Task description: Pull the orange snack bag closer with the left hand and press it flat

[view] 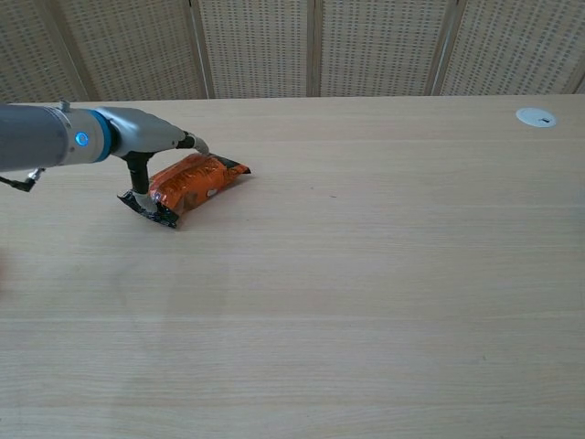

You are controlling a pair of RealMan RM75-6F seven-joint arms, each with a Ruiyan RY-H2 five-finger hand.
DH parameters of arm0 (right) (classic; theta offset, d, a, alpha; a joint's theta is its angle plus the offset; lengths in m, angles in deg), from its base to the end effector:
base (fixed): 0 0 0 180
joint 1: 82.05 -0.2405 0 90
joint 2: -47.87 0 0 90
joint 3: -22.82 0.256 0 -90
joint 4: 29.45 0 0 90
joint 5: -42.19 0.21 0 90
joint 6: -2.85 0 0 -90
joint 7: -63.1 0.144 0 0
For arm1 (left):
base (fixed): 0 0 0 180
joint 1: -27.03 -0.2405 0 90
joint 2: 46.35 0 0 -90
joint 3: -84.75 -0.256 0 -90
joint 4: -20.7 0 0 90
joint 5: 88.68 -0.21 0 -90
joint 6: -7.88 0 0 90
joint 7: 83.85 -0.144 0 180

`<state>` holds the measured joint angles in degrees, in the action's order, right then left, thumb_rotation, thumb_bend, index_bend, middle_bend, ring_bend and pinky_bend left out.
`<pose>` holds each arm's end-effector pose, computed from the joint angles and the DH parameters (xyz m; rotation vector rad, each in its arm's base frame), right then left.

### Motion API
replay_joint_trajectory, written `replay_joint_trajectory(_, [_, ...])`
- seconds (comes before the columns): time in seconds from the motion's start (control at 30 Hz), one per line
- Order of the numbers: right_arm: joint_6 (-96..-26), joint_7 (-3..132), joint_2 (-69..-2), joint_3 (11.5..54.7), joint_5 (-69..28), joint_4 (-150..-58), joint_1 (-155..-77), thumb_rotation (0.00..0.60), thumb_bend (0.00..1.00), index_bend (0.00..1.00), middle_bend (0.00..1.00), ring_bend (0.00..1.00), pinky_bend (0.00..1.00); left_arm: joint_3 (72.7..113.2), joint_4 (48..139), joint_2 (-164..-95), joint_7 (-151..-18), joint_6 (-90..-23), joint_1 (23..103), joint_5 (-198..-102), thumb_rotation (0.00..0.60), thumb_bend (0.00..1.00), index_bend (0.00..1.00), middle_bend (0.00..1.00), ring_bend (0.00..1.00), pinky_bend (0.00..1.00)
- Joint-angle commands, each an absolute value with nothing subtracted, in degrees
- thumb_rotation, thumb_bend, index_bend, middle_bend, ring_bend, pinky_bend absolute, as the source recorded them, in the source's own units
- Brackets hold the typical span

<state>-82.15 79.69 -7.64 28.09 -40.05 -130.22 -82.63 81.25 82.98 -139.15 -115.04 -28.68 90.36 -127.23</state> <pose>-0.3087 -0.1651 0.2010 1.1557 -1.1400 1.0748 -0.1700 0.4223 -0.0419 -2.0501 -0.7363 -0.3454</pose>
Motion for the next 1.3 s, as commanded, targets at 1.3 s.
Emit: replay_joint_trajectory(1.3, [-82.4,81.0,-7.0,27.7,-41.1,-130.6,-82.6,0.600,0.00,0.00,0.00,0.00,0.00,78.8,94.6,-133.1,-117.3,-31.8,85.0,-137.3,0.600,0.00,0.03,0.00,0.00,0.00])
